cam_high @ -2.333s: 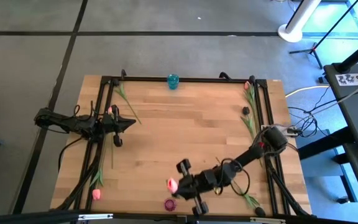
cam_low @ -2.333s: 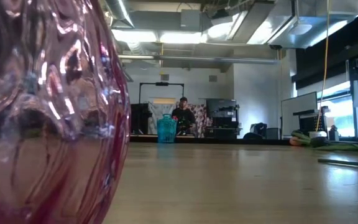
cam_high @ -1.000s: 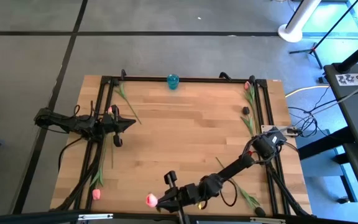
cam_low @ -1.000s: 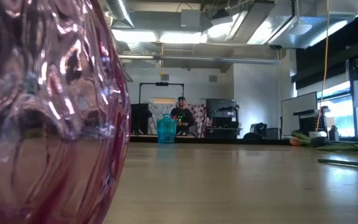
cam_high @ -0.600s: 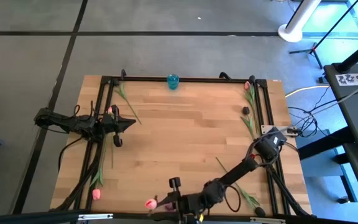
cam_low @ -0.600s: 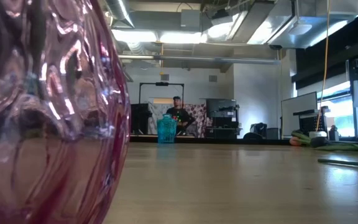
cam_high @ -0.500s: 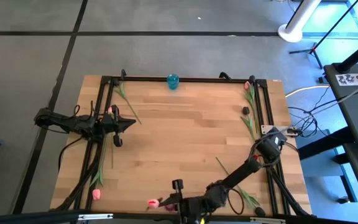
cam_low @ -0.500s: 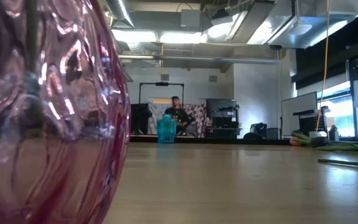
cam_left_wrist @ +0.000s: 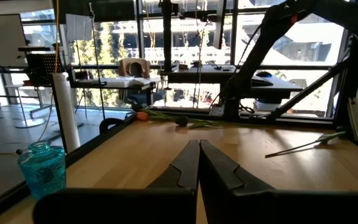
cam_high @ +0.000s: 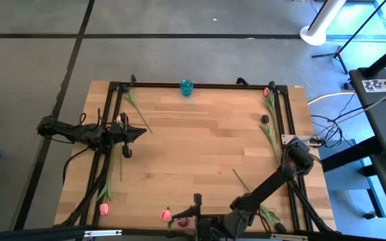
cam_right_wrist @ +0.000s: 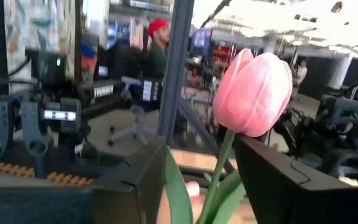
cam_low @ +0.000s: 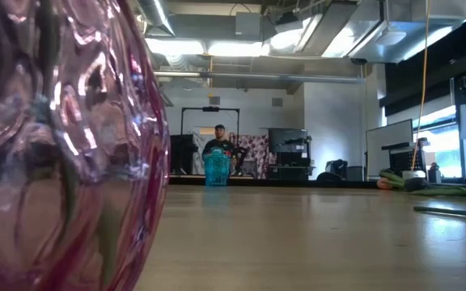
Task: Sort flowers into vase by color
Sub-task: Put the center pink flower into the violet vase, then put the top right pink flower into the violet vase
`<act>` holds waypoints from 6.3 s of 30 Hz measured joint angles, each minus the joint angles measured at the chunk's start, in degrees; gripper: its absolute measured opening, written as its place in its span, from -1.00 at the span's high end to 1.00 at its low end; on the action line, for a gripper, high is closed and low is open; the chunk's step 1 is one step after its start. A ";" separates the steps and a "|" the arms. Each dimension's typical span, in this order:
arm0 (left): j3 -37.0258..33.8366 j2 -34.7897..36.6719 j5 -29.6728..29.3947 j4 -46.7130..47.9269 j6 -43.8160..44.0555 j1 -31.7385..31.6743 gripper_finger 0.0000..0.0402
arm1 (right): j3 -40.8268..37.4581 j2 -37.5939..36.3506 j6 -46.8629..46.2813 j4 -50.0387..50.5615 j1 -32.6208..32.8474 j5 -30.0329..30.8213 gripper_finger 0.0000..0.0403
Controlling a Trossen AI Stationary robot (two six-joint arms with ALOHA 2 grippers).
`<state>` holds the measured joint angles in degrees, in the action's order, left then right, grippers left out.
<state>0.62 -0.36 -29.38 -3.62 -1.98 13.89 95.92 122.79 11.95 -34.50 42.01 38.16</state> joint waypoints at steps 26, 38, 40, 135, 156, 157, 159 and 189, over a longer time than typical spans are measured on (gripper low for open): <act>-0.02 0.00 -0.01 0.00 -0.02 0.02 0.98 | 0.02 -16.81 -33.04 60.00 2.20 6.86 -0.14; 0.00 0.00 -0.01 0.00 0.00 0.02 0.98 | 0.01 -18.90 -74.49 108.58 -7.00 9.70 -0.14; -0.02 0.00 0.01 0.00 -0.02 0.02 0.98 | -1.53 -18.96 -77.88 114.96 -10.36 7.59 -0.14; -0.02 -0.01 0.03 0.00 -0.02 0.02 0.98 | -39.71 -18.28 -65.75 81.39 -92.79 -7.37 0.43; -0.02 0.00 0.03 0.00 0.00 0.02 0.98 | -36.76 -25.33 -50.57 76.52 -70.86 -14.11 0.93; 0.00 0.00 0.03 0.00 -0.02 0.00 0.98 | -36.76 -25.71 -49.51 75.27 -68.62 -15.45 0.93; -0.01 -0.01 0.02 0.00 -0.01 0.01 0.98 | -36.74 -26.02 -47.26 72.48 -64.02 -18.28 0.93; -0.02 -0.02 0.02 0.00 -0.01 0.02 0.98 | -31.80 -23.22 18.43 63.91 -43.15 -30.04 0.31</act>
<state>0.60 -0.38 -29.36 -3.62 -1.98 13.91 64.12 99.58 30.37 29.41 -1.14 8.12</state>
